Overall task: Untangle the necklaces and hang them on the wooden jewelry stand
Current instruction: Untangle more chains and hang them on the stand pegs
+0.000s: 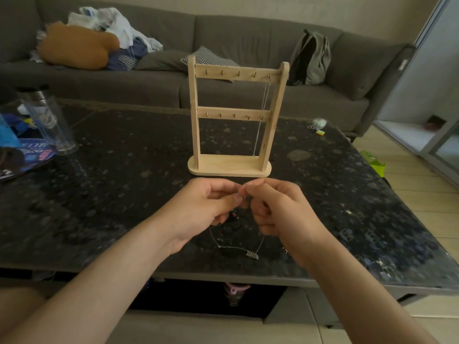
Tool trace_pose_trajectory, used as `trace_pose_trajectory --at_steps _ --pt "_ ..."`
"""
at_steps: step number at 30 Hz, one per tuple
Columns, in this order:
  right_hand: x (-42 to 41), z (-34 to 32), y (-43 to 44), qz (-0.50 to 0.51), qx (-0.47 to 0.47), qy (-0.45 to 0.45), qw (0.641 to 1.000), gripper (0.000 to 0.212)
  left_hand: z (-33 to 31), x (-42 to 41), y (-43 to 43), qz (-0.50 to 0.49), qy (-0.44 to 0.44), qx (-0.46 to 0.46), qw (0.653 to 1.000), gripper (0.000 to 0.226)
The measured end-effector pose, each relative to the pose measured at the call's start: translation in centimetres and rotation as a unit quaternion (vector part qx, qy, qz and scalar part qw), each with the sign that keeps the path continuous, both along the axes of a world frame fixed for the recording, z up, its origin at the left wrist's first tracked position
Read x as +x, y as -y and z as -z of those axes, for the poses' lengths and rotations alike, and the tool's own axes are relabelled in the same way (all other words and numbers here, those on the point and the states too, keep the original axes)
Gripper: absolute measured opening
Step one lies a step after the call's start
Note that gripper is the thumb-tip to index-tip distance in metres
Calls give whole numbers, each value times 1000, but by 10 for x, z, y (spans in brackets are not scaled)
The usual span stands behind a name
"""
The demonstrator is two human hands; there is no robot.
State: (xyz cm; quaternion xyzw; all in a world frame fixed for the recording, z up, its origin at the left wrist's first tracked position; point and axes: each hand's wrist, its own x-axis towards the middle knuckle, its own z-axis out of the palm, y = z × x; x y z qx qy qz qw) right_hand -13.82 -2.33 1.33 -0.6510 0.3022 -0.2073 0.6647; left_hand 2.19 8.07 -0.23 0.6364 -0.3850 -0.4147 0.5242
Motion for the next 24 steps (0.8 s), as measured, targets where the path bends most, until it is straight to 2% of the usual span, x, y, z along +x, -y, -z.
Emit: trace_pose_trajectory --at_steps 10,15,18,24 --pt "0 -2 0 41 -5 -13 999 21 -3 1 -1 -4 -15 8 1000 16" --pt "0 2 0 81 -34 -14 996 21 -3 2 0 -9 33 7 999 19" --pt "1 5 2 100 -109 -29 989 11 -6 2 -1 2 61 19 998 22" --pt "0 11 2 60 -291 -17 955 9 -9 2 -1 9 100 42 994 28"
